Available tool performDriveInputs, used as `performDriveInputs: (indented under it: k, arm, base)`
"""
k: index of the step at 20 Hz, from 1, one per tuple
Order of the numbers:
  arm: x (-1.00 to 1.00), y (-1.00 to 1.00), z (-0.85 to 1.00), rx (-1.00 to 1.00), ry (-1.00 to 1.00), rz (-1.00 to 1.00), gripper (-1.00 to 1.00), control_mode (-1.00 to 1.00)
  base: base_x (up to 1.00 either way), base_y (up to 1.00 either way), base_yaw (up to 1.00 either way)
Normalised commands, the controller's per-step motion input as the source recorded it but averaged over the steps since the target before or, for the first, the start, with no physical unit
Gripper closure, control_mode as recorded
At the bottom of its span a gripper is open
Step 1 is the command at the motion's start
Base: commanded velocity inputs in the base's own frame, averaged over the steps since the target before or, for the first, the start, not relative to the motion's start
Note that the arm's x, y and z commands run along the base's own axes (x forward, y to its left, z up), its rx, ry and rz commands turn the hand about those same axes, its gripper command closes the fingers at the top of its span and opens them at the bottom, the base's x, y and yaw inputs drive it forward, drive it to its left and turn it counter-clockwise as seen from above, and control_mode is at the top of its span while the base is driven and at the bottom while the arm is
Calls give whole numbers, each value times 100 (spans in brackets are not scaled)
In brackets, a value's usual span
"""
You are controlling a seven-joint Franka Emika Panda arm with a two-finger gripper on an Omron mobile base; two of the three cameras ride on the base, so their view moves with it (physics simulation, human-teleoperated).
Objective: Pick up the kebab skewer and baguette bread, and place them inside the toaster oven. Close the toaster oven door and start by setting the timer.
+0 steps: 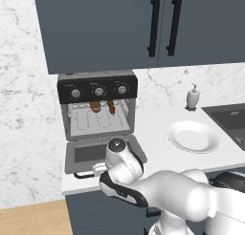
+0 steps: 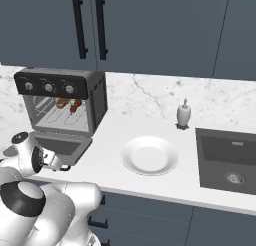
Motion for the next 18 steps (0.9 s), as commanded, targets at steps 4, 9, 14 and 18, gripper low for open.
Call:
performDriveInputs:
  k: [4,9,14,18]
  arm:
    - [47,0,2,0,-22,0,-100,-100]
    - [52,-1,14,0,-17,0,-100,-100]
    - [37,-11,14,0,-18,0,-100,-100]
    - [24,-28,10,0,-23,0,-100,-100]
  base:
    - [0,0,0]
    - [0,0,0]
    - [0,0,0]
    - [0,0,0]
